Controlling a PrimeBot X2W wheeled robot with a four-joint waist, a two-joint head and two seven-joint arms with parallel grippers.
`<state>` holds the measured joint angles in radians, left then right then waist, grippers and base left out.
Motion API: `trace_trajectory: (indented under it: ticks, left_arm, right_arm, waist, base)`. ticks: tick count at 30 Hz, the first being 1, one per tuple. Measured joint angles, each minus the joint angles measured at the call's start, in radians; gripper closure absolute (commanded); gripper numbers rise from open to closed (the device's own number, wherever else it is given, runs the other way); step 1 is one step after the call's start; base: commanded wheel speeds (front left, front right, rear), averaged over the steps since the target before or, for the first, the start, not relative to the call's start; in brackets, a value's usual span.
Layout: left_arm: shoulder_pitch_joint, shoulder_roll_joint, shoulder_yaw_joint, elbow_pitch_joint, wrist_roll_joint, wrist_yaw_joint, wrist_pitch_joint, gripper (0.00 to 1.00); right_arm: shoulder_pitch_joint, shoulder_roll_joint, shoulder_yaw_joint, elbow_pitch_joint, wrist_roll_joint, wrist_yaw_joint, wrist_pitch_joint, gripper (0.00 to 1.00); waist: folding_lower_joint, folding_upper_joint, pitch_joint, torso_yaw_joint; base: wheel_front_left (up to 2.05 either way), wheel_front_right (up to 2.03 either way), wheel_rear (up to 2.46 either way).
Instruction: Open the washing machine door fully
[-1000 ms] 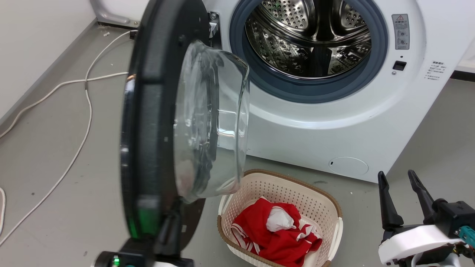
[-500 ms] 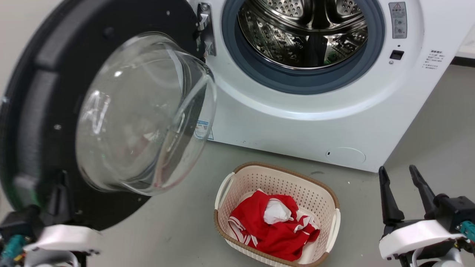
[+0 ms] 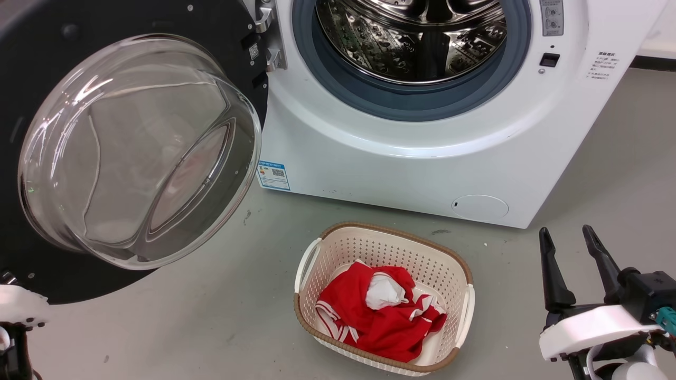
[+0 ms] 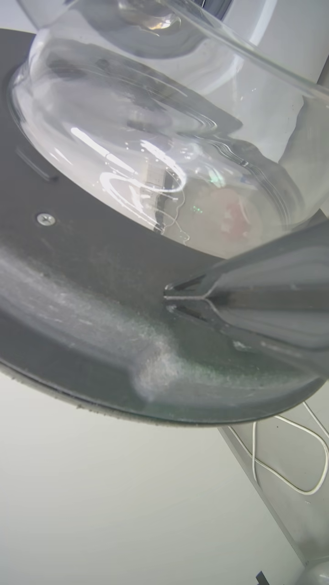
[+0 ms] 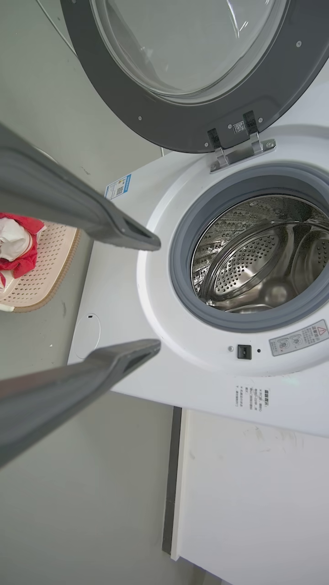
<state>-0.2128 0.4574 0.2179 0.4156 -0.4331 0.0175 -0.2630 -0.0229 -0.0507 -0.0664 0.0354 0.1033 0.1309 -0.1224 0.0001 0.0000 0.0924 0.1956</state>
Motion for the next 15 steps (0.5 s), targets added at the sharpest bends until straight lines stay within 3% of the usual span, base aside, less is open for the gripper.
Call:
trace_trajectory:
  ticks: [7, 15]
  left_arm:
    - [-0.007, -0.017, 0.044, 0.012, 0.055, -0.027, 0.000, 1.00]
    - [0.133, -0.129, 0.086, -0.155, 0.145, -0.016, 0.000, 1.00]
  right_arm:
    - [-0.004, 0.000, 0.001, 0.012, 0.003, 0.000, -0.007, 0.00]
    - [0.004, 0.000, 0.009, 0.024, 0.012, 0.000, -0.017, 0.00]
  waist:
    - [0.0000, 0.0000, -0.008, -0.013]
    - [-0.0002, 0.0000, -0.043, -0.030]
  base:
    - [0.00, 0.00, 0.00]
    - [0.00, 0.00, 0.00]
